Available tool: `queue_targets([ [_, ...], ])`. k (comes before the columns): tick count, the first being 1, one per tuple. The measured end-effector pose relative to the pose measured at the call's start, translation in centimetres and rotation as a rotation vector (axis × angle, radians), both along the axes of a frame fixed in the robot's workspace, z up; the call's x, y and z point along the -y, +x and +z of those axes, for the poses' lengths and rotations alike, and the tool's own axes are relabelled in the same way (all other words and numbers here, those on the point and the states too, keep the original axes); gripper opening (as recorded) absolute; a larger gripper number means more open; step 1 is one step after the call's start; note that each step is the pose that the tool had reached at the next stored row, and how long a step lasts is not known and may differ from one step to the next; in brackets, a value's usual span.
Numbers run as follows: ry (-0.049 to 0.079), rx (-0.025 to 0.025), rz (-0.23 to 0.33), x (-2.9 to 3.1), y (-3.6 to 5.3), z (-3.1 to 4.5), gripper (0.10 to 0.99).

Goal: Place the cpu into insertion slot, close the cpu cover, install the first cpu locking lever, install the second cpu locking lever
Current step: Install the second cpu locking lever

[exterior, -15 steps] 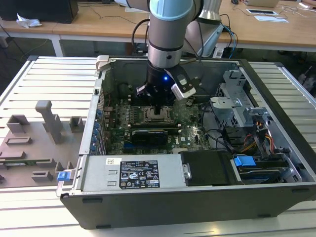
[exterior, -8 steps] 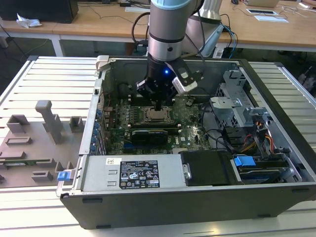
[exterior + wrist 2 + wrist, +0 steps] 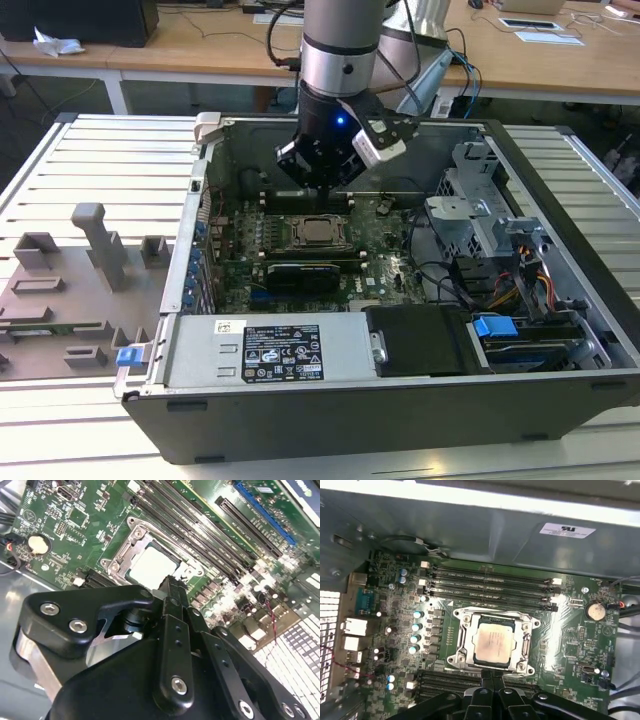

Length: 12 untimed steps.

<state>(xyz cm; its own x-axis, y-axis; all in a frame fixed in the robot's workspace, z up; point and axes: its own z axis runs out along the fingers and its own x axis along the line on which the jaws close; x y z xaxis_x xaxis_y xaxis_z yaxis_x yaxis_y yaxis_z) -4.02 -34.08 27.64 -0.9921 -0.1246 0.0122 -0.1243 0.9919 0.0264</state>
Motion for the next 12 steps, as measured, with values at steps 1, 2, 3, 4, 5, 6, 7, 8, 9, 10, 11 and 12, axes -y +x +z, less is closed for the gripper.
queue_targets([
  [1, -0.001, 0.0, 0.0, -0.01, 0.0, 0.26, 0.106],
  [2, -0.002, 0.0, 0.0, -0.01, 0.0, 0.48, 0.106],
  [3, -0.004, 0.0, 0.0, -0.02, 0.0, 0.94, 0.106],
  [4, -0.004, 0.0, 0.0, -0.03, 0.0, 1.15, 0.106],
  [5, -0.005, 0.0, 0.0, -0.03, 0.0, 1.33, 0.106],
  [6, -0.007, 0.0, 0.0, -0.04, 0.0, 1.74, 0.106],
  [7, -0.01, 0.0, 0.0, -0.06, 0.0, 2.27, 0.106],
  [8, -0.012, 0.0, 0.0, -0.07, 0.0, 2.73, 0.106],
  [9, -0.013, 0.0, 0.0, -0.08, 0.0, 3.05, 0.106],
  [10, -0.015, 0.0001, 0.0, -0.09, 0.0, 3.44, 0.106],
  [11, -0.015, 0.0, 0.0, -0.09, 0.0, 3.67, 0.106],
  [12, -0.016, 0.0, 0.0, -0.09, 0.0, 3.82, 0.106],
])
